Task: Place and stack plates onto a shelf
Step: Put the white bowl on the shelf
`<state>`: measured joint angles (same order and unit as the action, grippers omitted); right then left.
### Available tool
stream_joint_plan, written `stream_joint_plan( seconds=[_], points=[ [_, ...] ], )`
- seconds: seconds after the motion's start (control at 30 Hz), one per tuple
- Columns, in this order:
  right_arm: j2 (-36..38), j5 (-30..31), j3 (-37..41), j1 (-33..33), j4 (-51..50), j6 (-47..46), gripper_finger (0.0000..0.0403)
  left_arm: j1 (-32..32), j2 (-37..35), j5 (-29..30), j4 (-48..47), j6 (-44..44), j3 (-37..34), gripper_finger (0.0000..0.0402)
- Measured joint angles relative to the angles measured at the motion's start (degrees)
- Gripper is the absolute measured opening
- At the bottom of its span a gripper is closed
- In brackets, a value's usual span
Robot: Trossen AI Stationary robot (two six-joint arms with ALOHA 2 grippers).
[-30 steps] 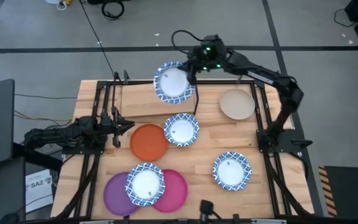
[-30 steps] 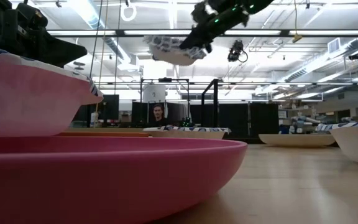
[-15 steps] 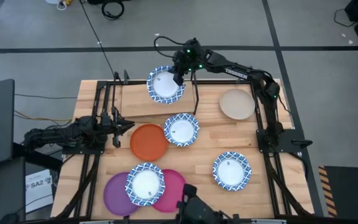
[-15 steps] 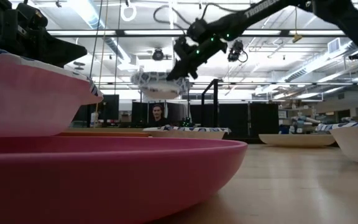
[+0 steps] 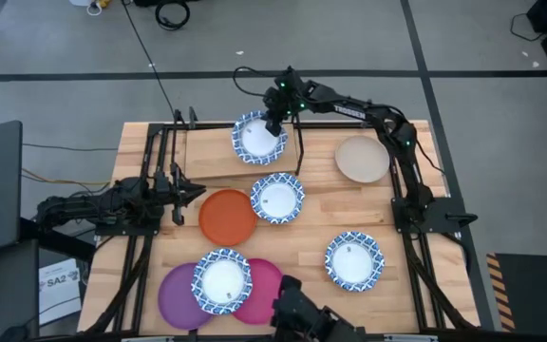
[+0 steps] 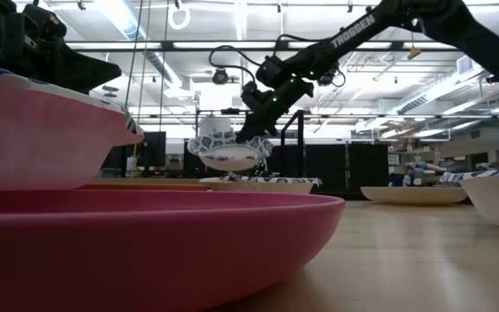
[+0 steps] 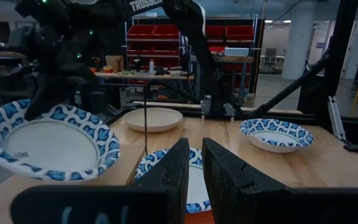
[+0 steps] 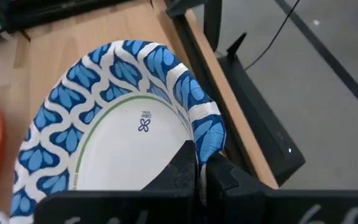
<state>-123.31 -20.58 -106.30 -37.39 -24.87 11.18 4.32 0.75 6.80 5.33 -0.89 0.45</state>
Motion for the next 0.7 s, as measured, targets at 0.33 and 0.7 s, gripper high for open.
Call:
stream_joint_plan(
  seconds=[0.33, 0.7],
  points=[
    [-0.1, 3.3, 0.0, -0.3, -5.7, 3.0, 0.0011, 0.0, 0.0, 0.0, 0.0, 0.0, 0.0, 0.0052],
    [-0.1, 3.6, 0.1, -0.3, -5.6, 3.0, 0.0014, 0.0, 0.0, 0.0, 0.0, 0.0, 0.0, 0.0052]
  ],
)
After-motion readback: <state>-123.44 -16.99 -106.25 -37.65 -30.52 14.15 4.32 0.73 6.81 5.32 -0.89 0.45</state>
